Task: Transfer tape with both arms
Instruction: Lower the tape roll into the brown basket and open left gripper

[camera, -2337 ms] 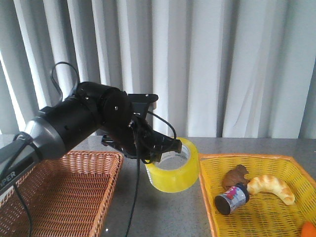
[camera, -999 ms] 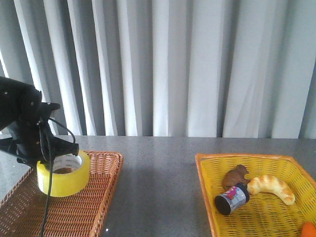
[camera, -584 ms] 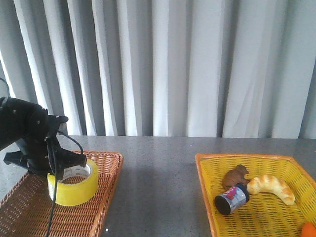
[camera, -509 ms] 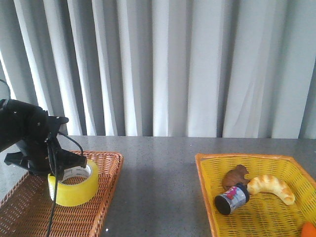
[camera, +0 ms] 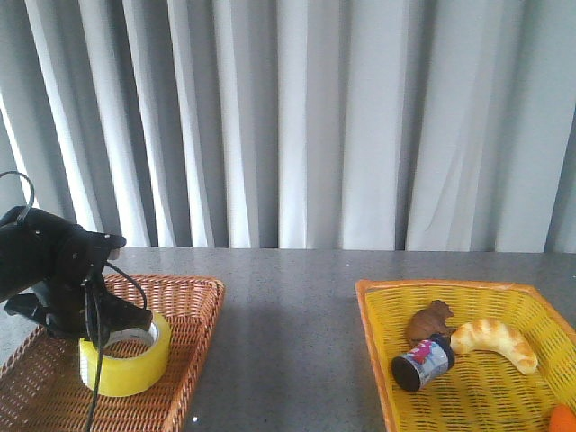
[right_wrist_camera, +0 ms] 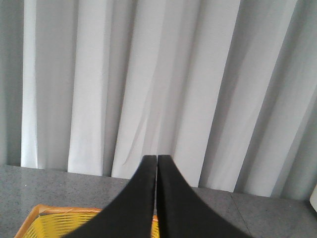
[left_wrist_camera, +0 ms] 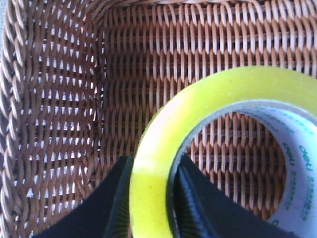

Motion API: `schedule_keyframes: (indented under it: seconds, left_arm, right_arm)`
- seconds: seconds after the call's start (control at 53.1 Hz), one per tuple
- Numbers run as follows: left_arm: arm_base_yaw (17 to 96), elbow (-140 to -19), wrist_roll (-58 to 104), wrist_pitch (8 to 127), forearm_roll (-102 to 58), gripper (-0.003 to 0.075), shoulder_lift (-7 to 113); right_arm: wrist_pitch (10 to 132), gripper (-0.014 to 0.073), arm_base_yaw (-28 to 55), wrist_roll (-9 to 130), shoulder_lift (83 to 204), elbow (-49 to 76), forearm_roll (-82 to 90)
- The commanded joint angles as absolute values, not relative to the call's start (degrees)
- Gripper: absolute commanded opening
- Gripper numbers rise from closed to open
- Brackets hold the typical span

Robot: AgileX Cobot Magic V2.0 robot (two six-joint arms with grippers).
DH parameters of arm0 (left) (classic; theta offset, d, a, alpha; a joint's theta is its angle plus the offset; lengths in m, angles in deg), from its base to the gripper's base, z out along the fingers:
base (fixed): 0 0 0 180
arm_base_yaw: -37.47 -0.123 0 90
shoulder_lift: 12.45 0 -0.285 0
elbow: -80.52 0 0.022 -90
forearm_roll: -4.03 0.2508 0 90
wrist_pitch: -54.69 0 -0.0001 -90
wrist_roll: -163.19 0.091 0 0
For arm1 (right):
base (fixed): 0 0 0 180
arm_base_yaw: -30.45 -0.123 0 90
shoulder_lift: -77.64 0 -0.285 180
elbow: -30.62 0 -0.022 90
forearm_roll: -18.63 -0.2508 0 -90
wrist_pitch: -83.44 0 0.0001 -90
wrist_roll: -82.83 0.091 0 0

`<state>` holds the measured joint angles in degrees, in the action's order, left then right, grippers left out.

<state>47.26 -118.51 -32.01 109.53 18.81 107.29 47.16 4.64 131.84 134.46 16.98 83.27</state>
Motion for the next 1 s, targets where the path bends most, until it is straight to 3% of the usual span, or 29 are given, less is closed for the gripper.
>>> schedule_keyframes:
  seconds: [0.0,0.98]
  left_arm:
    - [47.2,-120.0,-32.8,105.7,19.9,-0.0006,103.9]
    - [47.2,-120.0,-32.7,107.8,19.6,0.0006,107.8]
  right_arm:
    - [49.0,-0.0005,4.6,131.9,134.1,18.2,86.2]
    - [49.0,-0.0005,4.6,131.9,134.1,18.2,86.2]
